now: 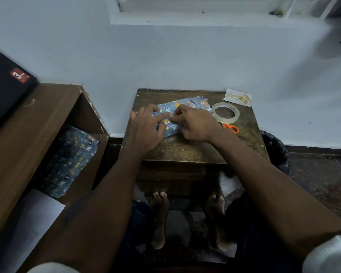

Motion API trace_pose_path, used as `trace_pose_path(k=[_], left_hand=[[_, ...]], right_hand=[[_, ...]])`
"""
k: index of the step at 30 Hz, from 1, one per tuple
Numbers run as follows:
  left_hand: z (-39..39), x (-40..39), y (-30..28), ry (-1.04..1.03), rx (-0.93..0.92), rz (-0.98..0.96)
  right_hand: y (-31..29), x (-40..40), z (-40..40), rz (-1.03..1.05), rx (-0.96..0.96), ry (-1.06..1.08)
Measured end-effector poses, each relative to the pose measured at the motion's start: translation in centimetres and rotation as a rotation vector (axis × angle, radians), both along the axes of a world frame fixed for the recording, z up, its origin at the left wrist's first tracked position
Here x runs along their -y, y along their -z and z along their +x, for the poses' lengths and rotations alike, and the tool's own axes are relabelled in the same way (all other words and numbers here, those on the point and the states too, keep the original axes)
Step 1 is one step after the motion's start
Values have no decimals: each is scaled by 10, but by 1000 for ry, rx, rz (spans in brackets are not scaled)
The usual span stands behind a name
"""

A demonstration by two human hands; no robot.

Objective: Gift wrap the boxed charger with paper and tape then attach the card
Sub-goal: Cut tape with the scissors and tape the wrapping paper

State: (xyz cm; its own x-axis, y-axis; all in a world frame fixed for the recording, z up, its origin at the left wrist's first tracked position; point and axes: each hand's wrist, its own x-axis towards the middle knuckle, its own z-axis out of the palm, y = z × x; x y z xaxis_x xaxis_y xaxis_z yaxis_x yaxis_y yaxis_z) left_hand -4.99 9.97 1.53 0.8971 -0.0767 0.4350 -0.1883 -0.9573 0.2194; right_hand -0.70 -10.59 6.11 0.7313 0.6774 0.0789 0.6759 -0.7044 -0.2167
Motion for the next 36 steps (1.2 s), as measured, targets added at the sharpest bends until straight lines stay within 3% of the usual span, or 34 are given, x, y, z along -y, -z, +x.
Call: trace_pose_path(k=[8,11,16,21,29,36], left_hand=[[2,2,0,-34,-7,24],[4,5,-1,-53,-5,-16],[8,19,-8,-94,-18,-105],[17,52,-27,-91,-21,-343],[32,124,-38,169,-100,-504],[51,144,-45,121,-195,-744]], right_hand=[[3,-15,-5,-127,96,27],[7,-15,-3,-98,31,21],[-4,10,-1,256,-241,90],[-18,41,6,530,-106,411],[-6,114,31,282,-176,749],[12,119,36,106,-182,671]])
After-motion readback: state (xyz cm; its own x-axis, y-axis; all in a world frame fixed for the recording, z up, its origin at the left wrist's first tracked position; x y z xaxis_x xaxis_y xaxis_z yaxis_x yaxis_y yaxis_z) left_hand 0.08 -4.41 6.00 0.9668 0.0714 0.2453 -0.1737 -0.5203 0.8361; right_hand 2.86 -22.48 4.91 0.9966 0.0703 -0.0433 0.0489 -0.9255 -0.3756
